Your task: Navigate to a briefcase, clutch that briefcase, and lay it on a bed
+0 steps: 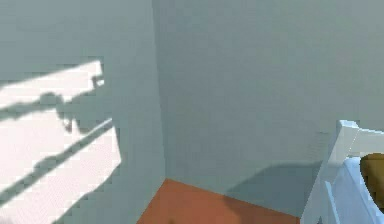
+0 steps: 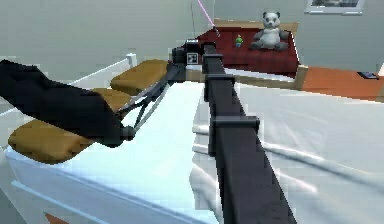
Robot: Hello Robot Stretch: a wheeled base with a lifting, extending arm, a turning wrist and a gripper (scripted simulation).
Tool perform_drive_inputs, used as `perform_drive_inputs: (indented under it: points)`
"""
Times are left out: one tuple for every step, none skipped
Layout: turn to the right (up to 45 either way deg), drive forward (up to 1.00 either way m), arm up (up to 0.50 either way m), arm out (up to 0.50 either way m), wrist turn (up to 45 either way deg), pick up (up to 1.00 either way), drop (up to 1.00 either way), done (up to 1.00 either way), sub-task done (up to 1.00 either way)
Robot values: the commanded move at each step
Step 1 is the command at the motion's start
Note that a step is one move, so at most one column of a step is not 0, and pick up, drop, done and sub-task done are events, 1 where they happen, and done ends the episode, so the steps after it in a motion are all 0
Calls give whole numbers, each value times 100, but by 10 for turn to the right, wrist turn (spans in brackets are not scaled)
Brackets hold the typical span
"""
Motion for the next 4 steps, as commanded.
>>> perform_drive_inputs:
  points:
    - [0,0,0,0,450,0,0,0,0]
    - [0,0,0,0,450,0,0,0,0]
    - [0,0,0,0,450,0,0,0,0]
    - [0,0,0,0,360,0,0,0,0]
